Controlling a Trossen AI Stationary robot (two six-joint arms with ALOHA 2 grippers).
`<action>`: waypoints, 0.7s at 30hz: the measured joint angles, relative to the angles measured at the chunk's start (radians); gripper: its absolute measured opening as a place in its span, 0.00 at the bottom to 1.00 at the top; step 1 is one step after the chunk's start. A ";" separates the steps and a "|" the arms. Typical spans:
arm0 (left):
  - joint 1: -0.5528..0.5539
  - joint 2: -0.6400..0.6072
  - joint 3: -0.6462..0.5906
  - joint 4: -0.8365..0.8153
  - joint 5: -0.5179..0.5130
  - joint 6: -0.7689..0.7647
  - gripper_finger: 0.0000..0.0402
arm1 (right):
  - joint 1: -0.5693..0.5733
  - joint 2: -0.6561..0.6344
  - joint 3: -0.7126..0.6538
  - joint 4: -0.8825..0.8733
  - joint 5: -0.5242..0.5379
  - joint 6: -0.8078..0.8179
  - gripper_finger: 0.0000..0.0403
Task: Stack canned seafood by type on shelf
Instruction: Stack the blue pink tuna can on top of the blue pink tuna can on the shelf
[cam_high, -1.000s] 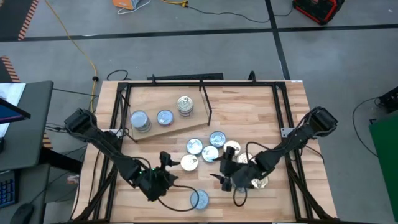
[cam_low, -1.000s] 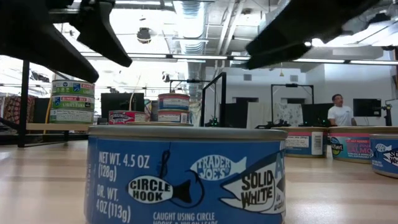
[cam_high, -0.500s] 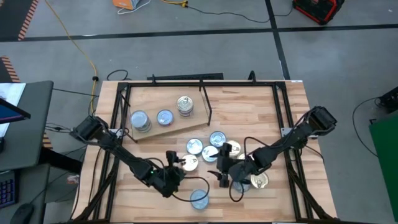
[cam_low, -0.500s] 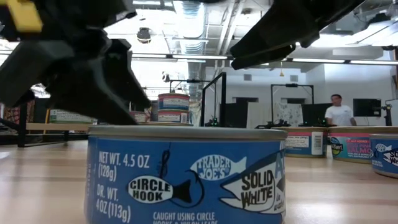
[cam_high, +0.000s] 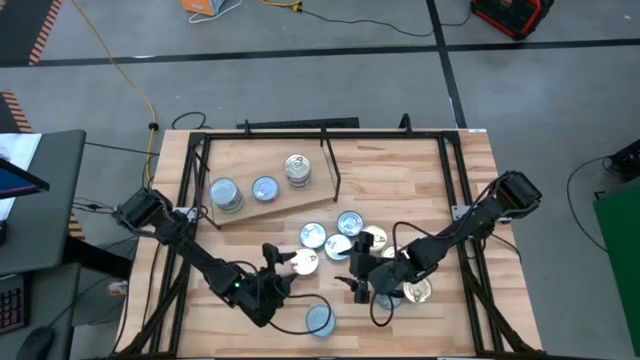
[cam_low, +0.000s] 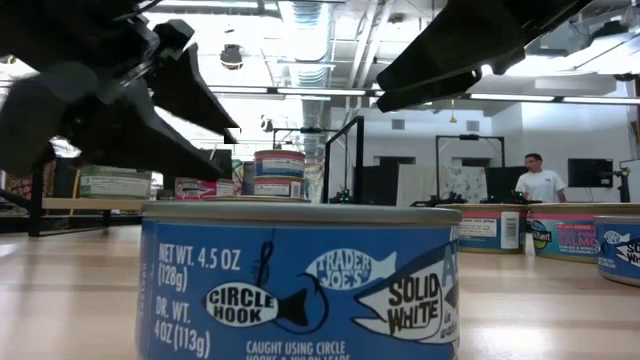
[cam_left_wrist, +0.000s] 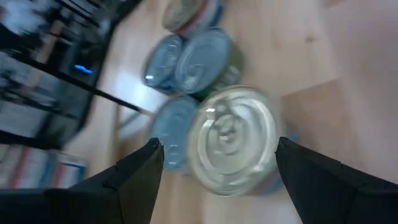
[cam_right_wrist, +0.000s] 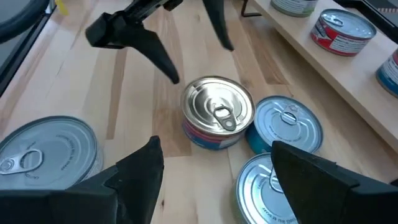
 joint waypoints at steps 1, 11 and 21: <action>0.001 0.000 0.000 0.000 -0.014 0.015 0.73 | 0.000 0.000 0.000 0.000 0.000 0.000 0.81; 0.065 0.018 0.000 0.003 0.080 0.068 0.73 | 0.001 0.000 0.000 0.000 0.000 0.001 0.81; 0.030 0.018 0.001 -0.032 0.099 0.079 0.73 | 0.006 0.000 0.000 0.000 0.001 0.001 0.81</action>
